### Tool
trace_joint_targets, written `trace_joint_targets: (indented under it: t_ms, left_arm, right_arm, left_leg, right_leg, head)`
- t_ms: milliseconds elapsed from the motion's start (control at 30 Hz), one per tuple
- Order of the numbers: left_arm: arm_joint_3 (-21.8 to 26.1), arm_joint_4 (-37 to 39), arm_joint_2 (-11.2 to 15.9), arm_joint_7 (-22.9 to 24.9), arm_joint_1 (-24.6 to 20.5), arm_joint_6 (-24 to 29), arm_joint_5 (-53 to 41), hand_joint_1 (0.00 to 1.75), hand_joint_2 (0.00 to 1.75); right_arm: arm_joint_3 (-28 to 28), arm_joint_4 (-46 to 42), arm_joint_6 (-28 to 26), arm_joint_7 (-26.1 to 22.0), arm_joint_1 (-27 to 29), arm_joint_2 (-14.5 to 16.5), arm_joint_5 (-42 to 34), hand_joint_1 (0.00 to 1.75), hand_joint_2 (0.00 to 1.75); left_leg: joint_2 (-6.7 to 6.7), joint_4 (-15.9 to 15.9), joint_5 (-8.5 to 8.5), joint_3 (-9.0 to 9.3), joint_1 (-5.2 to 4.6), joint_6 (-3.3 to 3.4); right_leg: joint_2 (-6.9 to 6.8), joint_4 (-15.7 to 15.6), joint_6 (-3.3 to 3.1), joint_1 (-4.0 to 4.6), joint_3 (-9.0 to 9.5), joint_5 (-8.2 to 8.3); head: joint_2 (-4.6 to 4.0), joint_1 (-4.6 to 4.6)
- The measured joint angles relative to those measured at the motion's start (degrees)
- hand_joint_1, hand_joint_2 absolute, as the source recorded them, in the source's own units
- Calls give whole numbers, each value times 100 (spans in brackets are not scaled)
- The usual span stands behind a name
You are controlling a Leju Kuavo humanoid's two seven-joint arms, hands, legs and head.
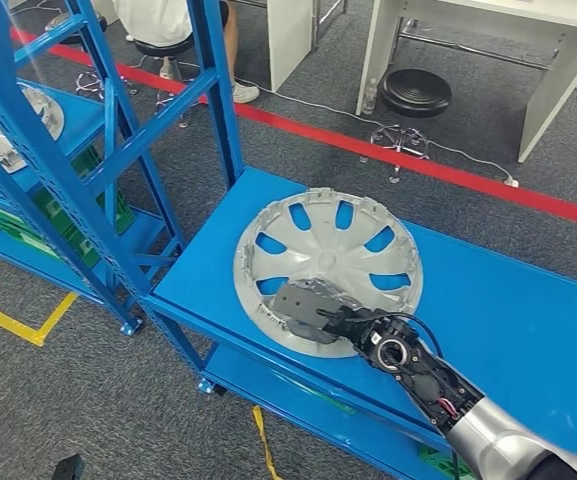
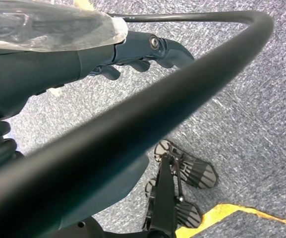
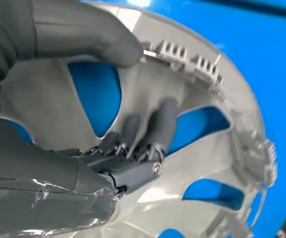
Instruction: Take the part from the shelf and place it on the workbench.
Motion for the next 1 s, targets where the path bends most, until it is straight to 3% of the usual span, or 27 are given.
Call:
trace_joint_targets:
  t_ms: [167,433,533,667,733,800,1000]
  left_arm:
    - [0,0,1,-4,0,0,-10,0,175]
    - [0,0,1,-17,1,-2,-33,0,175]
    - [0,0,0,-17,0,-2,-55,0,175]
    - [-5,0,-2,-9,-2,0,-93,0,175]
    - [-8,0,-2,-1,-6,3,-97,0,175]
    - [-9,0,-2,0,-9,4,-90,0,175]
    - [-9,0,-1,-6,1,5,-74,0,175]
  right_arm:
    - [38,4,14,22,33,-1,-12,152,175]
    - [37,-5,-28,99,38,-44,10,133,175]
    - [36,-32,-38,157,49,-85,44,112,175]
    - [30,-82,-44,217,87,-150,69,35,175]
    - [15,-126,-88,246,117,-185,102,9,175]
    - [-28,-175,-198,255,156,-203,135,0,175]
    - [-201,-311,-424,228,211,-224,155,0,175]
  left_leg:
    - [0,0,0,-2,0,0]
    - [1,0,0,1,0,0]
    - [1,0,0,2,0,0]
    - [0,0,0,1,0,0]
    - [1,0,0,1,0,0]
    - [0,0,0,1,0,0]
    - [0,0,0,1,0,0]
  right_leg:
    - [0,0,0,0,-3,0]
    - [0,0,0,0,-1,0]
    - [0,0,0,0,-1,0]
    - [1,-1,0,0,-1,0]
    - [1,0,0,0,-1,0]
    - [1,0,1,0,-1,0]
    - [1,-1,1,-1,-1,1]
  head:
    - [1,4]
    - [1,1]
    - [1,-3]
    - [0,-2]
    - [1,-2]
    - [1,0]
    - [1,6]
